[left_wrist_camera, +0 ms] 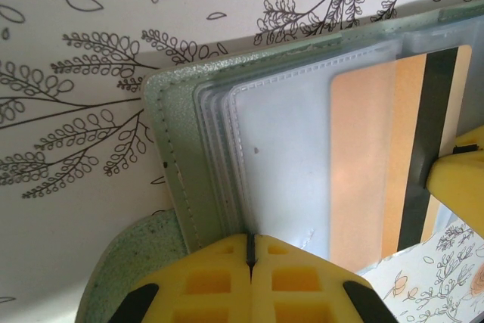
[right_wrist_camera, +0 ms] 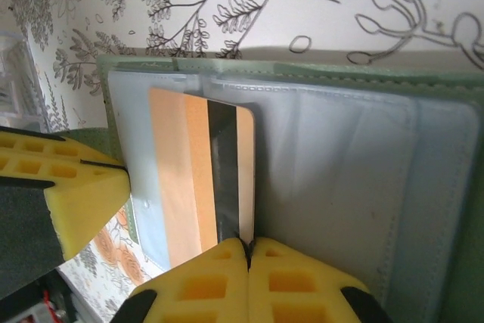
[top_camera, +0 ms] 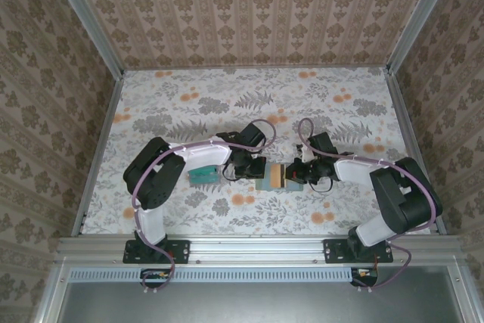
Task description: Take the credit cards out of the card holder
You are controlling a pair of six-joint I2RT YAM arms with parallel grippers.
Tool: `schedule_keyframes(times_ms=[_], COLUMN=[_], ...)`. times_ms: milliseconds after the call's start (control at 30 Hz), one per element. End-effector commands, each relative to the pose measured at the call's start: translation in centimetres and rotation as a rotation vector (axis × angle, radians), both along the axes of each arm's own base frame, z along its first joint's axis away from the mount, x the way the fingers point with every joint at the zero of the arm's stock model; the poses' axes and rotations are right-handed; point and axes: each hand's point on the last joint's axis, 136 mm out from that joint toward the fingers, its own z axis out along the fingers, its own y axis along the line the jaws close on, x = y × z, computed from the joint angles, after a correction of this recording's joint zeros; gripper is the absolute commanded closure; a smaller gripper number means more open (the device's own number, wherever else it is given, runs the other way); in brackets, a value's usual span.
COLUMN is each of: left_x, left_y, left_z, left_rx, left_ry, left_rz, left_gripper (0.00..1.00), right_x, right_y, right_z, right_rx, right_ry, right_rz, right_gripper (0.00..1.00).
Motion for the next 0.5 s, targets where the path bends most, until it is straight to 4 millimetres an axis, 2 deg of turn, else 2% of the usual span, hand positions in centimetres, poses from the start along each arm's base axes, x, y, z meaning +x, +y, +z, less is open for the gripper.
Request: schedule_keyframes(times_ms=[0,233,267,467], left_x=[-1.5,-1.5,-1.4,-1.3], left_y=[1.7,2.0,2.0,1.8], left_z=[-1.9,-1.8,-1.7,-1.4], left_rx=[0.091,0.095,0.093,0.086], left_ry=[0.035,0.029,0.027,0.019], left_rz=[-0.003,-0.002,-0.002,-0.004], left_gripper=[1.00,1.00,1.00,1.00], right_x=[-0.4,-1.4,-1.3,-2.1], right_y=[-1.5,-3.0,-3.1,-4.3], right_z=[-0.5,0.3,1.2,2.9], right_rx=[-0.065,-0.089,-0.082,-0.121], right_ry=[0.016,0.019,-0.008,-0.041], right_rz=[-0.036,-0.064,-0.069,-0.086], right_gripper=[0.98,1.00,1.00,1.00])
